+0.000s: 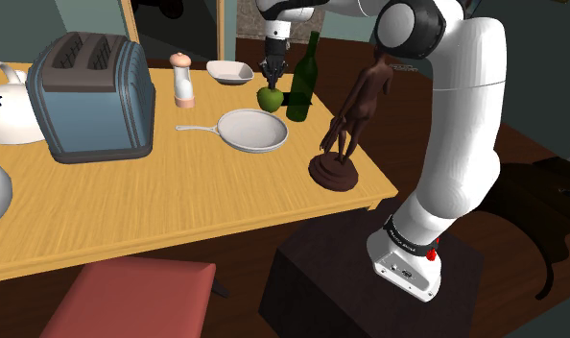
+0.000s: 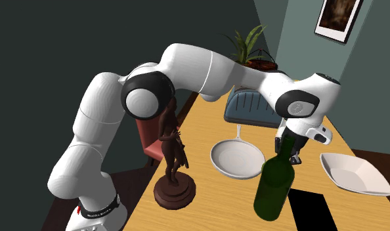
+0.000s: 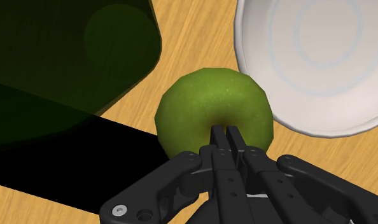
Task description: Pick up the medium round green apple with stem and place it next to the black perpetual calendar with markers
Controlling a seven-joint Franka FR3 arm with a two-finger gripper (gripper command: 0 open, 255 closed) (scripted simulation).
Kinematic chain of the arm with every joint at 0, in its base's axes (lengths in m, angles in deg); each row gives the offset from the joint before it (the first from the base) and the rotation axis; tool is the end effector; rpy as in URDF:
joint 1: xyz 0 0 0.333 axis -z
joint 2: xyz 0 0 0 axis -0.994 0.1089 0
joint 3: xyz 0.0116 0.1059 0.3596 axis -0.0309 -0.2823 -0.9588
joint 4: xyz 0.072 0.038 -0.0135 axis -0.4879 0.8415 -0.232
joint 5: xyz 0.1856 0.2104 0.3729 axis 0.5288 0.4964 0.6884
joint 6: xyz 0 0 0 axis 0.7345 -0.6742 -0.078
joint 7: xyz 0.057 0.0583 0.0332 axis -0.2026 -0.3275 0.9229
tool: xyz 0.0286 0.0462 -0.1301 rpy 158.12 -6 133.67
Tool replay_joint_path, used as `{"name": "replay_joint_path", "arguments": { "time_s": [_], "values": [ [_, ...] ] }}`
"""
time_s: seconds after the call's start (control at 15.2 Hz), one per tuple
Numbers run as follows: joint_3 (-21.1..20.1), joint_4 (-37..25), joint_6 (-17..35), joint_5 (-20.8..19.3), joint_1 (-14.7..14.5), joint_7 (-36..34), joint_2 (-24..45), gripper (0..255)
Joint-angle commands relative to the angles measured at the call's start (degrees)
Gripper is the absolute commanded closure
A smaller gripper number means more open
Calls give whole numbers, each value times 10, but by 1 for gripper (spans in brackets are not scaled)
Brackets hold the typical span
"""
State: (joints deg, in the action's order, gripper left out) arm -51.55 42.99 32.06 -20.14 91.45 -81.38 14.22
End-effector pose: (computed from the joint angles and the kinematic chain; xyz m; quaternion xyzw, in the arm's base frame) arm 0.7794 -0.1324 0.3904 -0.9951 0.0630 0.0683 0.0345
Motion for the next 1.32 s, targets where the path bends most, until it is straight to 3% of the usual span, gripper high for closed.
{"name": "replay_joint_path", "arguments": {
  "time_s": [0.0,0.07,0.13,0.46,0.73,1.25],
  "values": [
    [0,-1,0,0,0,0,2,255],
    [0,-1,0,0,0,0,2,255],
    [0,-1,0,0,0,0,2,0],
    [0,-1,0,0,0,0,2,0],
    [0,-91,-79,-1,4,-2,13,0],
    [-1,-91,-79,-1,5,-3,13,0]
  ]
}}
